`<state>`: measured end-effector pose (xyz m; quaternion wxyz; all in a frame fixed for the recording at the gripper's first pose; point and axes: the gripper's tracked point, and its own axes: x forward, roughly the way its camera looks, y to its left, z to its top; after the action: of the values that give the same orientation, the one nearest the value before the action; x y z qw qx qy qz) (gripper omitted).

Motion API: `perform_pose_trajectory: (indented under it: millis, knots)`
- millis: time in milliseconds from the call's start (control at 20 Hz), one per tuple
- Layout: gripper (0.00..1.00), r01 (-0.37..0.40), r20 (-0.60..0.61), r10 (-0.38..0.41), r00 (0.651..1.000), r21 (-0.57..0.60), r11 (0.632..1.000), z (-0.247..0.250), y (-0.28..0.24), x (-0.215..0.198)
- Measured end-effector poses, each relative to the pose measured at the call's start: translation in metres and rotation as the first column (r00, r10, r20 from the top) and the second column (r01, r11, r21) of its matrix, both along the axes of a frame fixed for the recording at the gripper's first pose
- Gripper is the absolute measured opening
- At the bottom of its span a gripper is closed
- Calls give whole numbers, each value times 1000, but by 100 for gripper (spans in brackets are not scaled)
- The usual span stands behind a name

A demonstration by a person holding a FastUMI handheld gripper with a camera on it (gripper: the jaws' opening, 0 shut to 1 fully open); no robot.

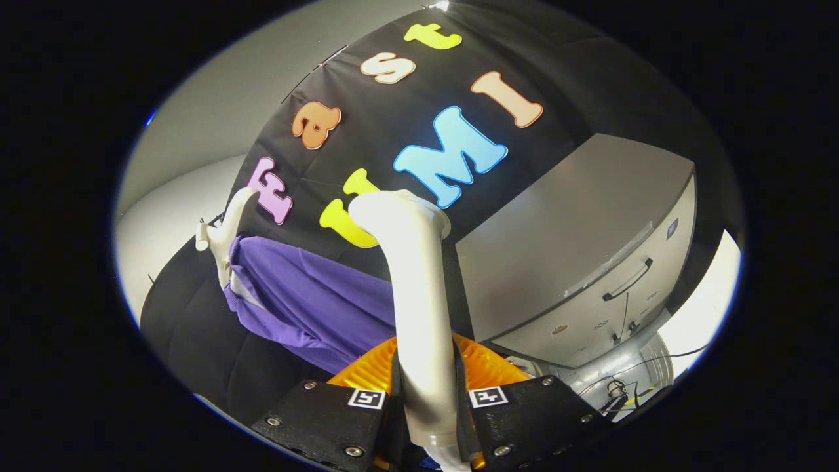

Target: Iron the clothes twice with a garment steamer, once on the left side and once on the right side.

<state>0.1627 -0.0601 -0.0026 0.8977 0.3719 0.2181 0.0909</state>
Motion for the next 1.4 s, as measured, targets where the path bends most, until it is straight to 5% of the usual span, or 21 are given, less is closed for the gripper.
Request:
perform_pose_trajectory:
  millis: [200, 400, 900, 1150, 1400]
  knots:
    - [32, 44, 39, -41, 998, -57, 997, 8, 23, -24]
    - [32, -15, 68, 21, 997, -90, 996, 24, 60, -34]
    - [32, 30, 241, 29, 970, -235, 972, 76, 110, -26]
    - [32, 46, 273, 60, 960, -367, 929, 78, 148, -18]
    - [33, 170, 353, 28, 935, -517, 839, 95, 161, 8]
